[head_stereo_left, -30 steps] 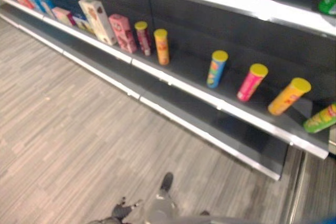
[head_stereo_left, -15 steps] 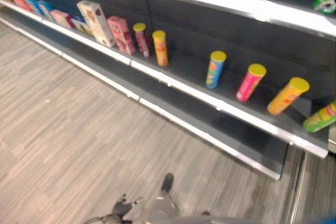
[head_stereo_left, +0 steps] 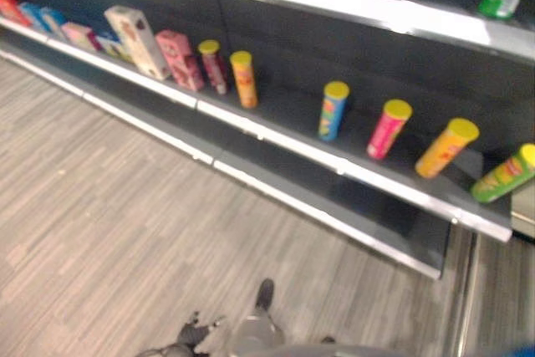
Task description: Put the goods on the table back onto the shelves and tidy them up.
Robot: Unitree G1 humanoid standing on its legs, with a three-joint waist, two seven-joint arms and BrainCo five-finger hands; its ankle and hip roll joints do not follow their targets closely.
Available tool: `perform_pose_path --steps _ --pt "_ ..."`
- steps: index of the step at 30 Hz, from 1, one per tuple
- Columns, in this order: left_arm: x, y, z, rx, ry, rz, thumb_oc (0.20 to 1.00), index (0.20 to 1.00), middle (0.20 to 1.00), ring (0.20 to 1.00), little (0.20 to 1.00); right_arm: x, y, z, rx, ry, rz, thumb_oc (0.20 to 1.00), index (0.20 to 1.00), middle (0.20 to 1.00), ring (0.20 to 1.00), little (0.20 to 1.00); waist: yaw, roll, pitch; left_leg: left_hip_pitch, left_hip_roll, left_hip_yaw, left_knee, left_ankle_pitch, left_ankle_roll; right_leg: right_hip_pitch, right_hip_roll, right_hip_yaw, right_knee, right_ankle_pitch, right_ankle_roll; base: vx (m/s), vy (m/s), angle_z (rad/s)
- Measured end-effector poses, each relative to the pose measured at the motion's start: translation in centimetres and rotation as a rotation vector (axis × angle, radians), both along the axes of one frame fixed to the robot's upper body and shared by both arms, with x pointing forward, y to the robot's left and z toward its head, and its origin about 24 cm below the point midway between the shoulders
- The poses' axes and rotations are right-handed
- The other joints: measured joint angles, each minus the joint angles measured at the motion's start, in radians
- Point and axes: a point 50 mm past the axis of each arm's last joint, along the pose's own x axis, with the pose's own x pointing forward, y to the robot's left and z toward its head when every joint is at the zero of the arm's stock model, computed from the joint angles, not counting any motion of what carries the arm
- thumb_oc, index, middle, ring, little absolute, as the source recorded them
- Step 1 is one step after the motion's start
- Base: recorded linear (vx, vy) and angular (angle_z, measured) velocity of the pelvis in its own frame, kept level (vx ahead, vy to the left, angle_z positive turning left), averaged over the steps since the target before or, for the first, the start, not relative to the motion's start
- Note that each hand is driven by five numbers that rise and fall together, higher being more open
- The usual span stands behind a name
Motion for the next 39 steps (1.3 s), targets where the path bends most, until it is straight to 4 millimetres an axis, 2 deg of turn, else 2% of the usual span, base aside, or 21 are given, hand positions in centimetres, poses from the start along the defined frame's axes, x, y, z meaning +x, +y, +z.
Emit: perform_pose_path --steps 1,2,5,7,9,11,18,22,27,32,39 --pt "0.1 0.0 0.0 -0.001 -0.005 0.001 1.000 1.000 1.000 1.000 1.000 -0.6 0.2 0.1 0.006 -0.023 0.029 1.000 1.000 1.000 1.000 1.000 -0.003 -0.002 0.001 0.002 -0.002 0.000 0.000 0.000 0.000 0.004 0.000 -0.001 0.000 -0.002 0.003 0.00 0.038 -0.04" --pt "0.1 0.0 0.0 -0.001 -0.003 0.003 1.000 1.000 1.000 1.000 1.000 -1.4 1.2 0.0 0.005 -0.051 0.109 1.000 1.000 1.000 1.000 1.000 -0.014 -0.003 0.002 0.008 -0.005 0.004 0.000 0.000 0.000 0.009 -0.005 0.002 0.000 -0.002 0.003 -0.01 0.037 -0.05" --pt "0.4 -0.2 0.0 -0.004 -0.012 0.007 1.000 1.000 1.000 1.000 1.000 -1.7 2.0 -1.8 0.050 -0.022 0.214 1.000 1.000 1.000 1.000 1.000 -0.021 -0.001 0.003 0.023 -0.006 0.028 0.000 -0.001 0.002 0.015 -0.011 0.013 0.005 -0.007 0.010 -0.01 0.029 -0.12" --pt "0.5 -0.5 0.0 -0.005 -0.012 -0.010 1.000 1.000 1.000 1.000 1.000 -1.6 2.4 -3.0 0.064 0.022 0.260 1.000 1.000 1.000 1.000 1.000 -0.025 0.006 0.005 0.023 -0.003 0.036 0.000 -0.002 0.003 0.010 -0.011 0.025 0.006 -0.008 0.014 -0.02 0.036 -0.14" --pt "0.4 -0.6 -0.1 -0.006 -0.006 -0.018 1.000 1.000 1.000 1.000 1.000 -1.4 2.3 -4.2 0.142 0.050 0.309 1.000 1.000 1.000 1.000 1.000 -0.027 0.010 0.005 0.026 -0.001 0.050 0.000 -0.011 0.016 0.011 -0.011 0.028 0.006 -0.006 0.014 -0.01 0.031 -0.08" --pt "0.1 -0.8 -0.2 -0.011 0.002 -0.016 1.000 1.000 1.000 1.000 1.000 -1.1 3.1 -5.2 0.233 0.100 0.404 1.000 1.000 1.000 1.000 1.000 -0.028 0.016 0.007 0.034 -0.003 0.056 0.000 -0.018 0.030 0.016 -0.013 0.036 0.005 -0.005 0.016 -0.01 0.027 -0.09" --pt "-0.1 -1.0 -0.2 -0.018 0.006 -0.020 1.000 1.000 1.000 1.000 1.000 0.8 4.0 -6.0 0.402 0.238 0.515 1.000 1.000 1.000 1.000 1.000 0.009 0.010 0.008 0.037 -0.009 0.051 0.000 -0.018 0.031 0.025 -0.016 0.027 0.005 -0.001 0.011 -0.01 0.011 0.03" --pt "-0.4 -1.3 -0.4 -0.023 0.028 -0.044 1.000 1.000 1.000 1.000 1.000 3.0 3.5 -6.5 0.485 0.293 0.470 1.000 1.000 1.000 1.000 1.000 0.038 0.003 0.008 0.036 -0.008 0.049 0.000 -0.018 0.031 0.026 -0.014 0.025 0.002 -0.001 0.013 0.00 0.003 0.02" --pt "-0.8 -1.3 -0.6 -0.022 0.046 -0.040 1.000 1.000 1.000 1.000 1.000 4.5 2.6 -7.0 0.545 0.317 0.402 1.000 1.000 1.000 1.000 1.000 0.061 -0.009 0.007 0.035 -0.009 0.043 0.000 -0.017 0.031 0.030 -0.013 0.018 0.001 -0.002 0.014 0.01 0.005 0.04" --pt "-0.6 -1.3 -0.5 -0.026 0.039 -0.044 1.000 1.000 1.000 1.000 1.000 5.8 0.9 -8.2 0.622 0.345 0.305 1.000 1.000 1.000 1.000 1.000 0.059 -0.010 0.007 0.036 -0.010 0.022 0.000 -0.014 0.035 0.042 -0.006 -0.002 -0.003 -0.003 0.015 0.01 0.003 0.11" --pt "-0.6 -1.3 -0.5 -0.027 0.041 -0.046 1.000 1.000 1.000 1.000 1.000 6.8 0.5 -9.3 0.674 0.372 0.256 1.000 1.000 1.000 1.000 1.000 0.059 -0.009 0.006 0.034 -0.006 0.022 0.000 -0.014 0.035 0.041 -0.002 -0.003 -0.004 -0.002 0.014 0.00 0.000 0.01"
